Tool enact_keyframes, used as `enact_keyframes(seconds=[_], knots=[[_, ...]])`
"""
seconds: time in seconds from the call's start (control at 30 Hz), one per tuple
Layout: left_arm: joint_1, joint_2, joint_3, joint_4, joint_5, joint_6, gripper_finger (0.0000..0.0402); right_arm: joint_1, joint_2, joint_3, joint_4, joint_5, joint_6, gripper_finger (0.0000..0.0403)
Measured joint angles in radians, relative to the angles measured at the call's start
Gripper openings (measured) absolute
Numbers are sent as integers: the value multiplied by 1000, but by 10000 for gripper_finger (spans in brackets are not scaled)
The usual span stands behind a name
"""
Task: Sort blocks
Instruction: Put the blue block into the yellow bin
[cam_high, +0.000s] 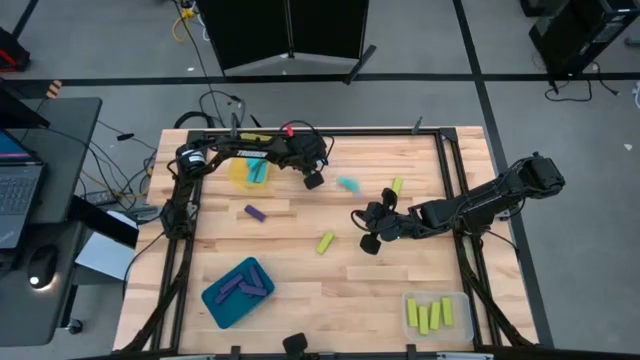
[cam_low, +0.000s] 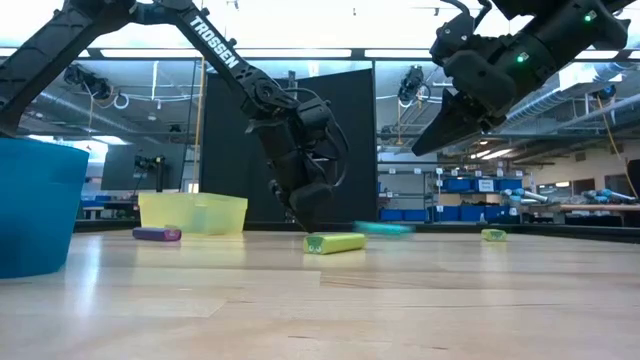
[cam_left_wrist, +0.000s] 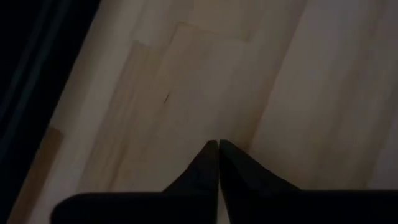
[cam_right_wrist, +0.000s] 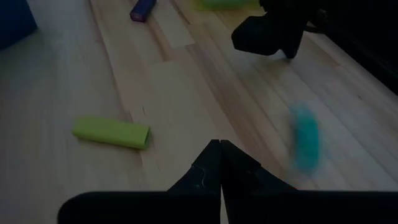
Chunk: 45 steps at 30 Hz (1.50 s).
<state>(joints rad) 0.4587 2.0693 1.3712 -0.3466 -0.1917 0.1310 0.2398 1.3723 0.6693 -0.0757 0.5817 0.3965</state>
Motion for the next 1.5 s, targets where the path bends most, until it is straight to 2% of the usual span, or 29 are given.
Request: enact_keyframes(seconds=[0.13, 0.53, 0.73, 0.9, 1.03, 1.13, 1.23, 1.4, 1.5], knots=[[-3, -1, 0, 2, -3, 0, 5, 0, 0, 0, 0, -2, 0, 10], [-4, -43, -1, -42, 7, 0, 7, 0, 0, 0, -5, -4, -7, 11], [-26, -83, -1, -52, -4, -1, 7, 13, -24, 0, -75, -7, 13, 22], [-90, -128, -82, 133, -5, -4, 7, 41, -75, 9, -193, -13, 39, 30], [-152, -175, -201, 316, -6, -6, 7, 80, -110, 93, -450, -66, 152, 30], [-210, -217, -290, 446, -5, -5, 7, 116, -108, 177, -677, -139, 262, 23], [-265, -258, -378, 565, -1, -6, 7, 149, -92, 228, -848, -308, 390, 12], [-348, -329, -499, 737, -2, -9, 8, 205, -45, 206, -972, -598, 581, 7], [-387, -364, -552, 801, -7, -11, 8, 229, -20, 164, -990, -731, 662, 7]])
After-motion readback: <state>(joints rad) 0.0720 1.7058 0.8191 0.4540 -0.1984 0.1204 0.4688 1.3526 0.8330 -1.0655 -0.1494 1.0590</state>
